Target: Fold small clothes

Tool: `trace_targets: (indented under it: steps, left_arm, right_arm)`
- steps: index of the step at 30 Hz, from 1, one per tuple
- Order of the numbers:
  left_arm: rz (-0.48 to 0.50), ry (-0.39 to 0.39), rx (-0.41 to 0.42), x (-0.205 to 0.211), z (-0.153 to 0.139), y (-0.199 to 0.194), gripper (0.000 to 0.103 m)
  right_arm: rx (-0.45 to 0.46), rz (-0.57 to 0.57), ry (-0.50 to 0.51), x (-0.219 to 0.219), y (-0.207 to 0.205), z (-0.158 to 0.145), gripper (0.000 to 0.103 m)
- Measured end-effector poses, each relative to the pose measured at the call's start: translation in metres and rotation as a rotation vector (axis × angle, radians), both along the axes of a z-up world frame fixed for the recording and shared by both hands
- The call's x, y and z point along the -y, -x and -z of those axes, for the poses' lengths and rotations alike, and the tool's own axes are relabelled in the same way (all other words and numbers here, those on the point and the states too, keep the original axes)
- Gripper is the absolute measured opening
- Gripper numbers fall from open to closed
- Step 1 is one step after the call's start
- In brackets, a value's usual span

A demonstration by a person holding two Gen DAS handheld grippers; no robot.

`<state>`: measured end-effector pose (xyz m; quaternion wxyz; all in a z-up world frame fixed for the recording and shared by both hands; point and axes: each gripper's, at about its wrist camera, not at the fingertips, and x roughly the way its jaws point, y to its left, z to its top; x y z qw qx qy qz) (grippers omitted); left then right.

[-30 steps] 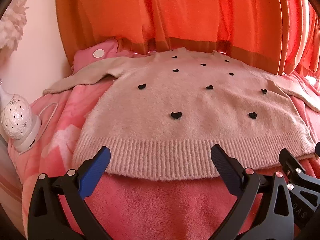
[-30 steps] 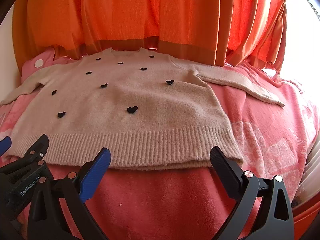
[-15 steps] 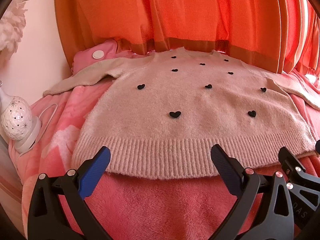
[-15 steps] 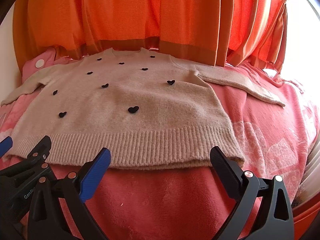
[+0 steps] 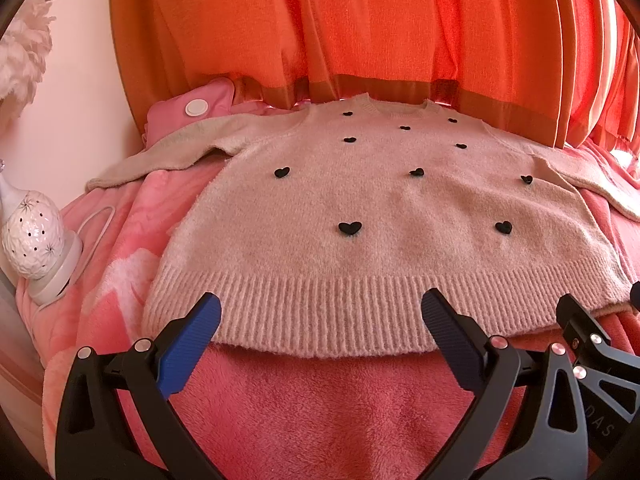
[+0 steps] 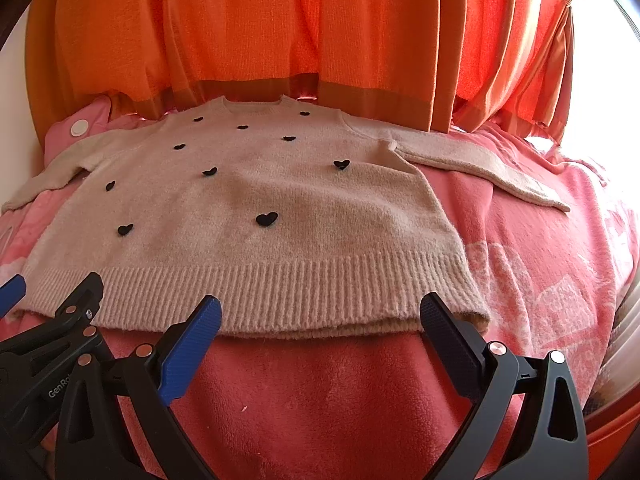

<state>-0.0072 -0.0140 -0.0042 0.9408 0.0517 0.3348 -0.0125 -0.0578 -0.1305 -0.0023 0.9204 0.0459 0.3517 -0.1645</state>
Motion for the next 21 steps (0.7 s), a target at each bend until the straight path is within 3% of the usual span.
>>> trace_targets:
  steps: [21]
  left_arm:
    - [-0.002,0.006,-0.003,0.0014,0.0016,0.0008,0.098]
  right_arm:
    - [0.002,-0.001,-0.002,0.0002,0.0004,0.0001,0.098]
